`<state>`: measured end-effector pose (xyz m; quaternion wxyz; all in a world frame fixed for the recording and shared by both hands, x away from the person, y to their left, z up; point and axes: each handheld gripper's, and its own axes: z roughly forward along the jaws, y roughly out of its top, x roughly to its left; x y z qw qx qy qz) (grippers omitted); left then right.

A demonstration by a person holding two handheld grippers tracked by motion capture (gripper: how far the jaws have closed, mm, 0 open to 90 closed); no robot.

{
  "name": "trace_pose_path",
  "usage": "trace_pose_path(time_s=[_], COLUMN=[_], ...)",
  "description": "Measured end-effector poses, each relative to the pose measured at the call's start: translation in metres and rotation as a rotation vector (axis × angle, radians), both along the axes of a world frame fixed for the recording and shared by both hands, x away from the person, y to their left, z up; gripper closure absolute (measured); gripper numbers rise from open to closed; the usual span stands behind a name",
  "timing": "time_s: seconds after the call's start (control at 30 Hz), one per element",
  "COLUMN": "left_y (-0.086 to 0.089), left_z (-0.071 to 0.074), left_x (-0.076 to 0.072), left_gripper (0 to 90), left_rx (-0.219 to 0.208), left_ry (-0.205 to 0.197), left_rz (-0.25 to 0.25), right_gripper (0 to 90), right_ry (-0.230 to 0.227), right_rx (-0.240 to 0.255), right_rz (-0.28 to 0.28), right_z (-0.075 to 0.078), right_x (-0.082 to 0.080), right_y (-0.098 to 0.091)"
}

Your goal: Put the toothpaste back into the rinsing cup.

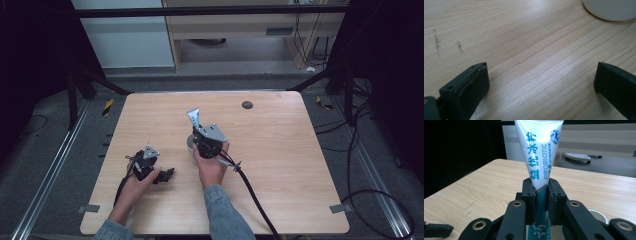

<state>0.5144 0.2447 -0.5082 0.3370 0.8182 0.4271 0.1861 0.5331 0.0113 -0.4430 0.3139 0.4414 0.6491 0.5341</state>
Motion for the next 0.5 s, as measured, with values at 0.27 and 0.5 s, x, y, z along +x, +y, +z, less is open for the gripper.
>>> trace_pose_path(time_s=[0.27,0.5], left_y=[-0.0001,-0.0002], left_z=[0.0000,0.0000], left_x=[0.0000,0.0001], left_gripper=[0.0,0.0], left_rx=[0.000,-0.001], left_ry=[0.000,0.000], left_rz=[0.001,0.001], right_gripper=[77.7,77.4], right_ry=[0.005,0.014], right_rx=[-0.002,-0.003], right_rz=[-0.004,0.004], right_z=[-0.0028,-0.0017], right_x=[-0.0029,-0.0024], right_y=[-0.0038,-0.0045])
